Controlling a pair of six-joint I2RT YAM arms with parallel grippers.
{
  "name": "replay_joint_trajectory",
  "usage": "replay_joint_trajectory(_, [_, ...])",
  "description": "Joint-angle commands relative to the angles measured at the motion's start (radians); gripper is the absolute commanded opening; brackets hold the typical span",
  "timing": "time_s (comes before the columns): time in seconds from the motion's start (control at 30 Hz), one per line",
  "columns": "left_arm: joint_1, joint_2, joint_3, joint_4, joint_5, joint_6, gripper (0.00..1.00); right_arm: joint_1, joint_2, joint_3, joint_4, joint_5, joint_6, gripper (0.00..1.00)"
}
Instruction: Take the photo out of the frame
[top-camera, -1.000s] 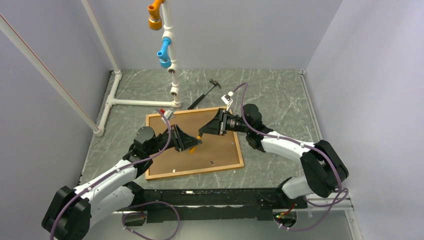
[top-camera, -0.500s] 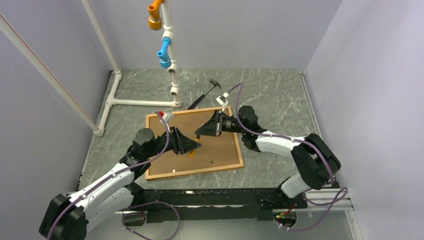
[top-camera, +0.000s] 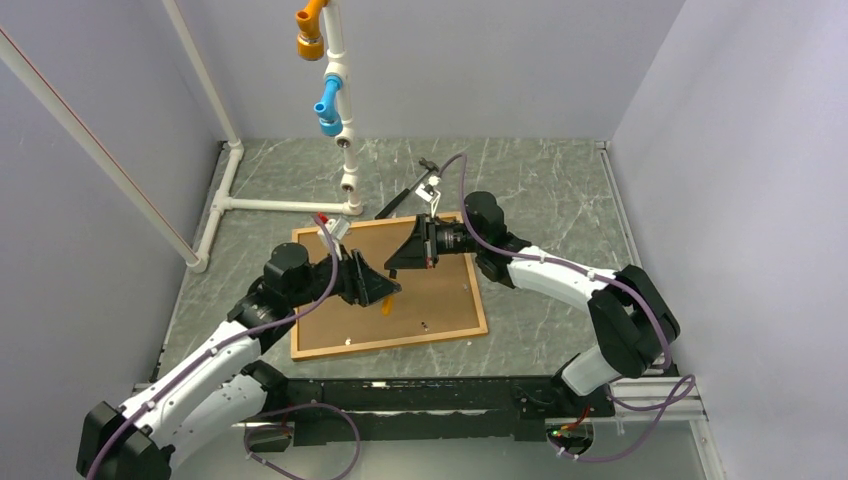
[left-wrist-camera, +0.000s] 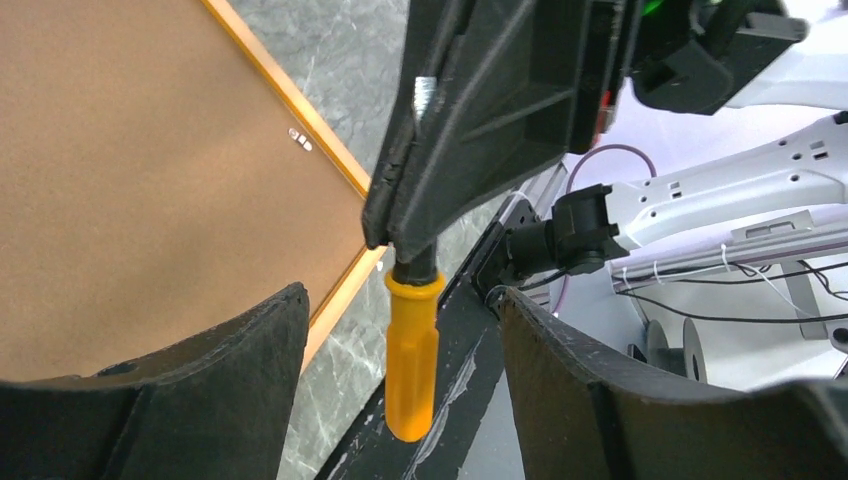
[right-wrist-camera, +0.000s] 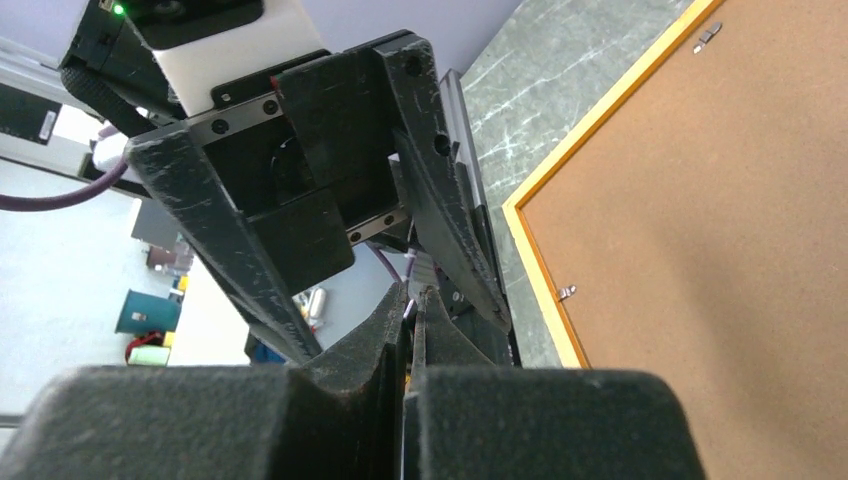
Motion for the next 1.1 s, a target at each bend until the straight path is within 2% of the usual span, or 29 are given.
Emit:
replay_joint_trajectory(0.0, [-0.005, 0.045, 0.035, 0.014, 0.030, 0.024, 0.69, 0.016, -0.001, 0.057, -0.054, -0.025, -0.066, 0.00])
replay_joint_trajectory(0.1, [-0.005, 0.056, 0.024, 0.047, 0.029, 0.009, 0.55, 0.033, -0.004, 0.088, -0.121, -0.003, -0.103, 0.00])
replay_joint_trajectory(0.23, [-0.005, 0.073, 0.014, 0.089, 0.032, -0.016, 0.20, 0.043, 0.002, 0.108, -0.154, 0.019, -0.093, 0.00])
replay_joint_trajectory(0.3, [-0.004, 0.077, 0.008, 0.105, 0.026, -0.025, 0.07, 0.039, 0.005, 0.114, -0.148, 0.032, -0.055, 0.02])
replay_joint_trajectory(0.37, [-0.005, 0.059, -0.008, 0.126, 0.004, -0.046, 0.00, 0.031, 0.003, 0.125, -0.172, 0.063, -0.037, 0.23])
replay_joint_trajectory(0.47, [-0.004, 0.003, -0.048, 0.156, -0.075, -0.087, 0.00, -0.008, -0.028, 0.107, -0.214, 0.153, -0.017, 0.55])
replay_joint_trajectory(0.53, [-0.002, -0.051, -0.073, 0.130, -0.162, -0.120, 0.00, -0.048, -0.057, 0.051, -0.154, 0.170, 0.028, 0.69])
replay_joint_trajectory(0.57, [-0.001, -0.078, -0.087, 0.113, -0.210, -0.143, 0.00, -0.065, -0.065, 0.027, -0.114, 0.166, 0.052, 0.73])
replay_joint_trajectory(0.73, [0.022, -0.247, -0.199, 0.090, -0.385, -0.299, 0.00, -0.065, -0.056, -0.015, -0.004, 0.146, 0.083, 0.76])
replay_joint_trajectory(0.9, [0.029, -0.416, -0.294, 0.113, -0.505, -0.470, 0.00, 0.029, -0.062, -0.121, 0.211, 0.172, 0.124, 0.77])
replay_joint_trajectory(1.0, [0.036, -0.496, -0.352, 0.128, -0.524, -0.594, 0.00, 0.125, -0.084, -0.125, 0.159, 0.241, 0.030, 0.77])
replay_joint_trajectory(1.07, [0.040, -0.537, -0.393, 0.160, -0.555, -0.686, 0.00, 0.199, -0.107, -0.090, 0.031, 0.340, -0.110, 0.77])
